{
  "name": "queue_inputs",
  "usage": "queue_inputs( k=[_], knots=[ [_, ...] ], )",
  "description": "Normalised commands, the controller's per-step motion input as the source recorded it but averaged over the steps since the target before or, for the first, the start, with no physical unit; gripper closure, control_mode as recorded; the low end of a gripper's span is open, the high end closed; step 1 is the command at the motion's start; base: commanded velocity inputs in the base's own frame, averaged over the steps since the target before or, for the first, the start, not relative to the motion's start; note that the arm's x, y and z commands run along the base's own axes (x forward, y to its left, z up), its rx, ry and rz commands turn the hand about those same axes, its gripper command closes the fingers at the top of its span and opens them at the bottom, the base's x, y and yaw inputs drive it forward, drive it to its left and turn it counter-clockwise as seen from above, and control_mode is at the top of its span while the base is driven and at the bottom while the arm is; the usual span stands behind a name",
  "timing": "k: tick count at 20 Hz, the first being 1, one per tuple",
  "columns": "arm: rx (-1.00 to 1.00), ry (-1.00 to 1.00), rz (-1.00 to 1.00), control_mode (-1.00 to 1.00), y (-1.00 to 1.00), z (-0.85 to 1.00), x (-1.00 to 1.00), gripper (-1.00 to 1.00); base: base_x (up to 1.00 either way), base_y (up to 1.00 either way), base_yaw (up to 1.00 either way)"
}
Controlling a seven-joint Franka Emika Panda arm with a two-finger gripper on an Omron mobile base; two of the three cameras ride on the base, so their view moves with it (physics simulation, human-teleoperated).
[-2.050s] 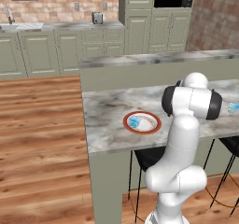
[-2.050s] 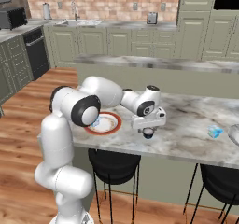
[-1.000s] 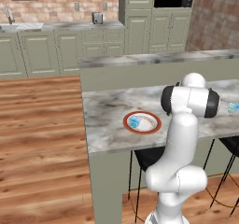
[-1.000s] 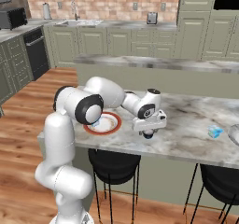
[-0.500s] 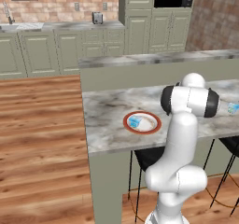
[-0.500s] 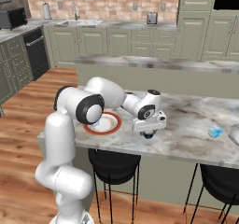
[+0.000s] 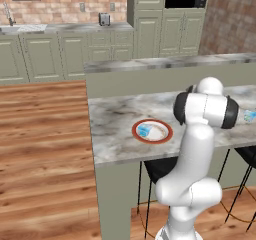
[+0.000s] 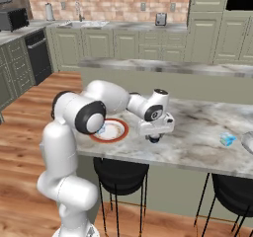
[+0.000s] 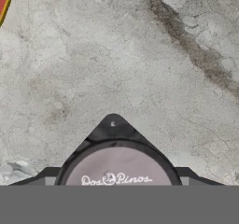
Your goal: Place two yogurt containers on each plate.
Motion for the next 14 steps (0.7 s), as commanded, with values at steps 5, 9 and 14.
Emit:
queue_inputs(
  k=[5, 9, 14],
  knots=[
    [0.0, 0.08, 0.0, -1.0, 0.53, 0.25, -0.02, 1.0, 0.0, 0.0, 0.0],
    [0.0, 0.16, 0.0, -1.0, 0.59, 0.17, 0.0, 1.0, 0.0, 0.0, 0.0],
    [0.0, 0.26, 0.0, -1.0, 0.65, 0.02, 0.0, 1.0, 0.0, 0.0, 0.0]
  ],
)
